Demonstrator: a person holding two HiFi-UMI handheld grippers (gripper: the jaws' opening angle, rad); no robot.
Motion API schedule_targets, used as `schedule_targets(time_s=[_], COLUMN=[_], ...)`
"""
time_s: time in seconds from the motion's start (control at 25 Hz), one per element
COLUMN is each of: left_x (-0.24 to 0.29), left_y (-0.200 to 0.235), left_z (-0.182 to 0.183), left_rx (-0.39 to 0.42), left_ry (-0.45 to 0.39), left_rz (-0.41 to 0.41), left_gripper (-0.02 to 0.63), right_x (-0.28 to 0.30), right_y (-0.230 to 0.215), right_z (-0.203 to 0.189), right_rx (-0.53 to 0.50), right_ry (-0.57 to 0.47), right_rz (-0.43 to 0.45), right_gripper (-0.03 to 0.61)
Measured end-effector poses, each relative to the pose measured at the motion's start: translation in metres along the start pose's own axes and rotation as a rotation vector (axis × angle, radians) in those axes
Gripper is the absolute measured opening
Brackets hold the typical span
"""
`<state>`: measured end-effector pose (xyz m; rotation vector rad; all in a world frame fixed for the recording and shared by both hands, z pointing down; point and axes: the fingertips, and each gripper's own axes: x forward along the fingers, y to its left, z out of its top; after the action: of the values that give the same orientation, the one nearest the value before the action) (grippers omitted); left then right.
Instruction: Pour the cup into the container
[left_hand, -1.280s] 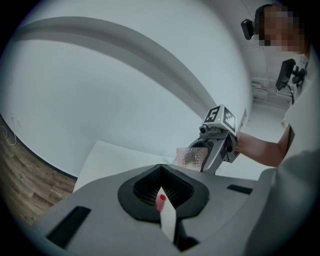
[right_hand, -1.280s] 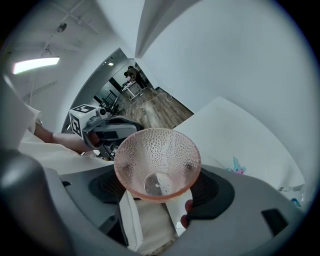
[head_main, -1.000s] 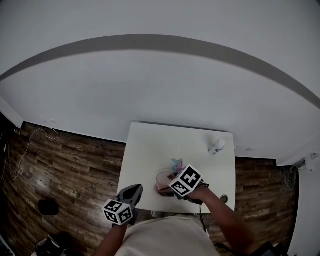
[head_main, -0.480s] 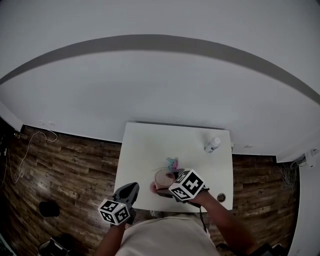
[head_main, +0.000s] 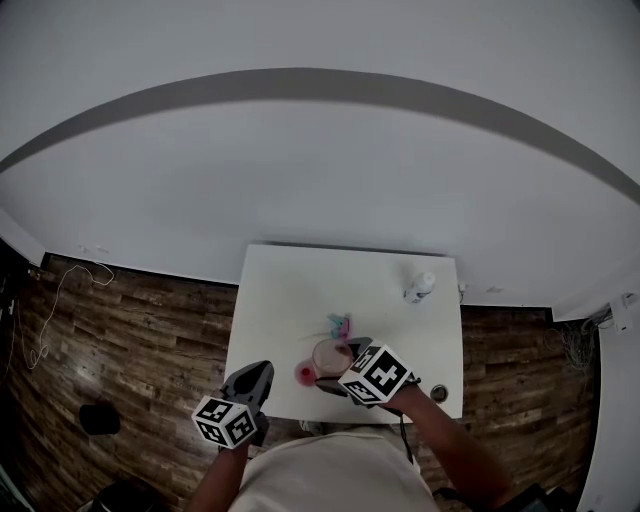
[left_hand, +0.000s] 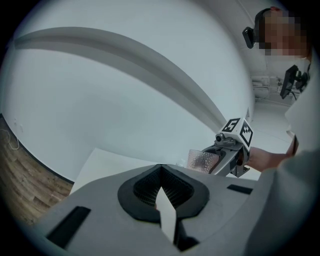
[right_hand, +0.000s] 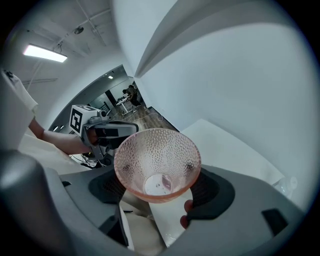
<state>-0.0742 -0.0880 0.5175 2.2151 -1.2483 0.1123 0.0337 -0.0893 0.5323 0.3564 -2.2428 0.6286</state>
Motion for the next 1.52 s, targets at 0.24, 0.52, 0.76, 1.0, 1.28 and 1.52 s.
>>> schedule_targets(time_s=[0.24,0.52,0.76,1.0,1.28,1.52], left_x=[0.000,0.005,0.005,0.006,0.006,0.003], left_y=[-0.005,-0.007,-0.010,-0.009,-0.008,-0.009], left_z=[-0.002,0.005,0.004,-0.001,-0.010,-0.017], left_rx=[0.032,0.056,0.061,0.062,0.056,0.060], left_ry=[0.014,0.018,0.025,0.034,0.047,0.057], left_rz=[-0.007,-0.009,-0.018,-0.015,-0.009,0.000], left_gripper=[0.011,0.011,0.011,0.011,0.011,0.011], right_x=[-0.005,-0.010,-0.014,-0.014,-0.012,-0.013], right_y=[-0.004,-0.006,-0.011,-0.012,-0.015,-0.018], right_z=[0.002,0.004,-0.002,-0.010,-0.020,-0.026], right_rx=[-0.004,-0.032,-0.019,-0.011,-0.001,0.002], right_ry=[-0.041,-0.081,-0.103,-0.124,-0.135,-0.154], right_rz=[-0.026,-0.051,-0.074,-0.087,-0.100,-0.120], right_gripper=[0.367,0.367,0.367,0.367,0.367,0.367])
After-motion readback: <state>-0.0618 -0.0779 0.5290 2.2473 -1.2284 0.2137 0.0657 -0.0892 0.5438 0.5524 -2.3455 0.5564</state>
